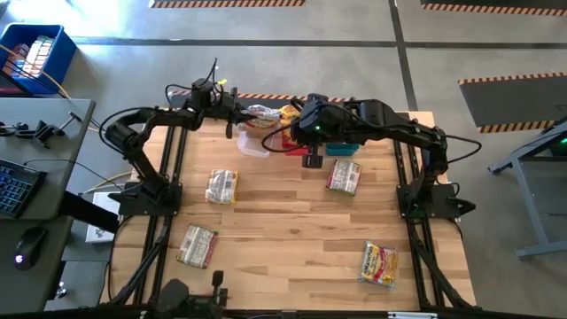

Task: Sort Maruchan noodles
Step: Put the blue noodle pack into the transparent bin

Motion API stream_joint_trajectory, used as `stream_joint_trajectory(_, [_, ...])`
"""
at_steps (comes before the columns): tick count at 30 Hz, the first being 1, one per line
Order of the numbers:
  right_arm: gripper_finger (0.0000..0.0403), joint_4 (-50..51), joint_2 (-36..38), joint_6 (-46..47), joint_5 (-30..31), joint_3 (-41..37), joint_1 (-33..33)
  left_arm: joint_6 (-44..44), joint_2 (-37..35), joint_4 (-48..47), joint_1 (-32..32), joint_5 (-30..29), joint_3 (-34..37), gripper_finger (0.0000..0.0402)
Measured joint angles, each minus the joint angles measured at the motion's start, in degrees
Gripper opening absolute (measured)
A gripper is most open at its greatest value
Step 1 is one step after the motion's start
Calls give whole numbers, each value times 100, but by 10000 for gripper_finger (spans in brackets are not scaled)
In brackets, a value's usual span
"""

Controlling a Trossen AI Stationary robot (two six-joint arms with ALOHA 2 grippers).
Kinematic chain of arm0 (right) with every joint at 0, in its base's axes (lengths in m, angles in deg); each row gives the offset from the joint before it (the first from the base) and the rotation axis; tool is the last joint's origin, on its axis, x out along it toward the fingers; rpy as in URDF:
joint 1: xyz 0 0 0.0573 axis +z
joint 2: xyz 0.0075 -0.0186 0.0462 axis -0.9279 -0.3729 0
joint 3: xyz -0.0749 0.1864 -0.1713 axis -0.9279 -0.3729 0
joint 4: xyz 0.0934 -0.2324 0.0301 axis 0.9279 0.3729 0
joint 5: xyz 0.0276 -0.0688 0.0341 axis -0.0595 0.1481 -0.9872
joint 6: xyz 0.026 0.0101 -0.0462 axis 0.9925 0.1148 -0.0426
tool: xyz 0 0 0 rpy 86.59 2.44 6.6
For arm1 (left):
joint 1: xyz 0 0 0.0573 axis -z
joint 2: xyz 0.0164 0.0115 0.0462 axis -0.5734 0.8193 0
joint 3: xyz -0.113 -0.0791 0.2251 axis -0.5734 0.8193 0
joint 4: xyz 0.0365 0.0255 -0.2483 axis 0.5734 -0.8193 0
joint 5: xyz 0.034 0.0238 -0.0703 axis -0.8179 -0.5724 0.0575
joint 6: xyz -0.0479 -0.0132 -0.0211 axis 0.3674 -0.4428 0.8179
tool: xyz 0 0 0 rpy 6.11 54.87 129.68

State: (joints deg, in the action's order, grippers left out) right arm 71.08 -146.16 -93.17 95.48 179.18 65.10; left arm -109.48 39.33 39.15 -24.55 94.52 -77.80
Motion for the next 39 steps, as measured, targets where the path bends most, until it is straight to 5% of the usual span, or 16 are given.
stream_joint_trajectory(11, [0, -1768, 8, -436, -83, -1301, -196, -136, 367, -19, -84, 295, -4, 3])
stream_joint_trajectory(21, [0, -3781, 8, -410, -1202, -3302, -645, -146, 453, 29, 16, 312, -2, 3])
stream_joint_trajectory(31, [0, -8055, 4, 127, -1660, -6097, -1061, -279, 453, 91, 200, -32, -2, 5])
stream_joint_trajectory(39, [0, -8648, 4, 404, -1819, -6535, -1152, -291, 449, 175, 421, -759, -2, 21])
